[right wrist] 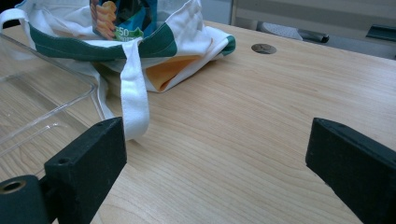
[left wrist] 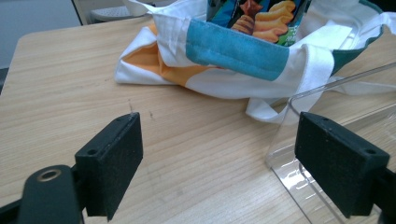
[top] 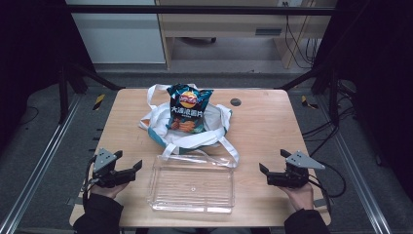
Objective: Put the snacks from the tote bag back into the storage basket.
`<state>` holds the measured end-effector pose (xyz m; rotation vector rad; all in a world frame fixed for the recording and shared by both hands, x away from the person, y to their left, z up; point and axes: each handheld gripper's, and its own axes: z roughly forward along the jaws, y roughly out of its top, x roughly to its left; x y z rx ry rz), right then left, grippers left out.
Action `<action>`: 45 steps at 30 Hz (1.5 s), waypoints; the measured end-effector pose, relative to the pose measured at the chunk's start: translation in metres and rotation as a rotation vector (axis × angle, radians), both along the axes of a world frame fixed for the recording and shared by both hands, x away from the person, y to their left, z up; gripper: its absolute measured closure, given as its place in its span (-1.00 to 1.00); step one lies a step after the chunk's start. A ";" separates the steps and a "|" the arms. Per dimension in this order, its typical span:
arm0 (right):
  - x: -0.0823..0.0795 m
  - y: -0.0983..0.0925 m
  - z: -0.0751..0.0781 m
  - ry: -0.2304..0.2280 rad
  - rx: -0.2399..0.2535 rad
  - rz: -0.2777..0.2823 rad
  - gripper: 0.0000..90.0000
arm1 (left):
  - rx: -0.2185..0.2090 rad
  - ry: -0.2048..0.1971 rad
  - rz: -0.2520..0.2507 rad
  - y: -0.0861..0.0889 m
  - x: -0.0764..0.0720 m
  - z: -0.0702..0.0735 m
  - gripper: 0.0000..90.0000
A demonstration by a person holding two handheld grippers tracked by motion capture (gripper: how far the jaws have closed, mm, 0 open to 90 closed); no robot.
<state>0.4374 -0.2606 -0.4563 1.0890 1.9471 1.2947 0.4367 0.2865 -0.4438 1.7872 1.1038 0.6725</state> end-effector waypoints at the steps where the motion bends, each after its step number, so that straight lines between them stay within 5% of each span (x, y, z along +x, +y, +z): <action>1: 0.000 0.000 0.000 0.001 0.001 -0.001 -0.88 | 0.000 -0.002 -0.001 0.000 0.000 0.001 -0.67; 22: 0.000 0.000 0.000 0.003 -0.004 -0.006 -0.88 | -0.069 -0.031 -0.026 -0.012 -0.003 0.023 -0.59; 45: 0.001 0.001 -0.002 0.008 -0.013 -0.001 -0.88 | -0.039 -0.009 -0.047 -0.020 0.010 0.036 -0.55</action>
